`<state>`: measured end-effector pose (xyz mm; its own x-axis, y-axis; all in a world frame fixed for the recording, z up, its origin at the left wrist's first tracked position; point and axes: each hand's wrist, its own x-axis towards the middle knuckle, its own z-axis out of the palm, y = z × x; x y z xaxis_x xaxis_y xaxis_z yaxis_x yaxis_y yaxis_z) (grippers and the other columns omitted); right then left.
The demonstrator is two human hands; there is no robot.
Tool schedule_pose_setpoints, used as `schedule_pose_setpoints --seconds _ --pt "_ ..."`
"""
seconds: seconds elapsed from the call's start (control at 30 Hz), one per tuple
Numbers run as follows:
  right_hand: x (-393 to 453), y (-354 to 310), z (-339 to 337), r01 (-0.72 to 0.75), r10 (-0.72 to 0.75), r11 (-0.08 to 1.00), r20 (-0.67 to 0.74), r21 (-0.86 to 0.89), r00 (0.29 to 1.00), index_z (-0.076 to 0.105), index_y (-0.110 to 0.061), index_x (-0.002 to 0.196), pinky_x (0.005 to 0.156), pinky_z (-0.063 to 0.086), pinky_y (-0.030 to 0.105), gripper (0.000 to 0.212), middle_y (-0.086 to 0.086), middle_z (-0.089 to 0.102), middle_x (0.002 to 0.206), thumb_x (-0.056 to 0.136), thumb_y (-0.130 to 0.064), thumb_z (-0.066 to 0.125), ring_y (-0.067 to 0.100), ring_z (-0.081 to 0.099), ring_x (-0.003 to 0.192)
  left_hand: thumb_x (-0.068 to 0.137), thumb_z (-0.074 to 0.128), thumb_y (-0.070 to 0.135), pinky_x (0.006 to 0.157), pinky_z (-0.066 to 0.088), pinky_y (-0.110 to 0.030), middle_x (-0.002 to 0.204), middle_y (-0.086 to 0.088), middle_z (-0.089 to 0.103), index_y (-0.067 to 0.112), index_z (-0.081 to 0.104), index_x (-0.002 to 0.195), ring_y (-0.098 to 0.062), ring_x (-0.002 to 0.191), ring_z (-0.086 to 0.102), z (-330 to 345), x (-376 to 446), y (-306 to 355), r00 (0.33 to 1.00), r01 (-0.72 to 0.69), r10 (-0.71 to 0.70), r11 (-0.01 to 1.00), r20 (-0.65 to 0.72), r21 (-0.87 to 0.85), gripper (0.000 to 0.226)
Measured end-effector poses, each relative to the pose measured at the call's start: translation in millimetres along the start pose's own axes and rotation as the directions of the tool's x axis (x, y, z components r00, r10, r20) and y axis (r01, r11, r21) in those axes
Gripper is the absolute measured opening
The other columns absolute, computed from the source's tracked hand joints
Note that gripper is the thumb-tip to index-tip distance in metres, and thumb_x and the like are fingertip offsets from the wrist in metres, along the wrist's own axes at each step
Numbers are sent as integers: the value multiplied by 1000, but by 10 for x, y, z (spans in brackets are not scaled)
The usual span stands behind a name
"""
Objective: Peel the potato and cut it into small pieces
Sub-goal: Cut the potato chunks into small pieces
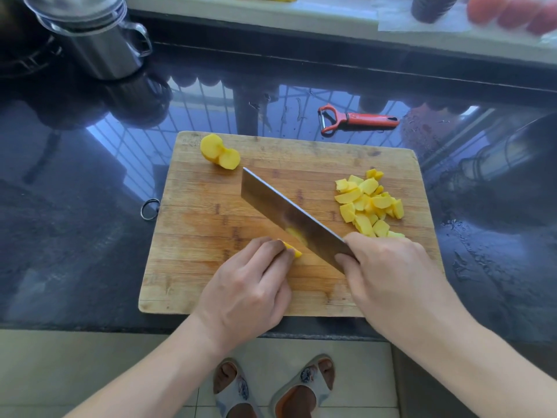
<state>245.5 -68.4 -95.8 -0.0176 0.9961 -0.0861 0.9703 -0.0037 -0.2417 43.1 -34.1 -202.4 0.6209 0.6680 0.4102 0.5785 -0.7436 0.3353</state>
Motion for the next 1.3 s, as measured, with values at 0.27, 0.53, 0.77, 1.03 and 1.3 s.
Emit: schedule_pose_setpoints --seconds 0.27,0.53,0.77,1.03,1.3 --pt "-137 -33 27 25 -23 991 16 -133 1000 45 -28 72 38 28 27 28 -9 44 53 91 -25 65 17 44 44 89 55 0 94 56 -41 107 -20 70 -10 72 115 -38 101 68 12 -15 -9 1000 -22 21 1000 23 15 33" --pt "-184 -50 9 72 -64 977 47 -202 997 44 -26 74 36 37 32 34 -9 44 54 82 -12 74 21 43 42 89 56 3 96 55 -40 107 -20 71 -8 73 114 -38 100 67 42 -37 -21 1000 -9 9 1000 23 27 33" --pt "-229 43 -37 65 -62 969 20 -239 998 48 -26 73 38 44 37 28 -8 48 56 82 -16 73 24 51 45 91 52 3 98 55 -41 108 -20 70 -8 73 114 -38 102 67 54 -39 -24 1000 -17 16 1000 21 25 33" --pt "-193 20 -48 81 -83 979 -6 -187 997 51 -25 74 38 44 37 23 -8 47 54 87 -20 69 23 48 44 91 51 3 97 55 -42 107 -19 70 -8 73 113 -38 103 67 45 -37 -27 1000 -18 18 1000 23 21 33" --pt "-213 -19 -9 84 -77 969 36 -232 996 50 -24 75 36 42 36 28 -8 48 56 81 -12 75 25 50 43 91 52 3 101 54 -38 108 -19 71 -8 73 115 -37 101 67 37 -30 -23 1000 -8 7 1000 22 28 34"
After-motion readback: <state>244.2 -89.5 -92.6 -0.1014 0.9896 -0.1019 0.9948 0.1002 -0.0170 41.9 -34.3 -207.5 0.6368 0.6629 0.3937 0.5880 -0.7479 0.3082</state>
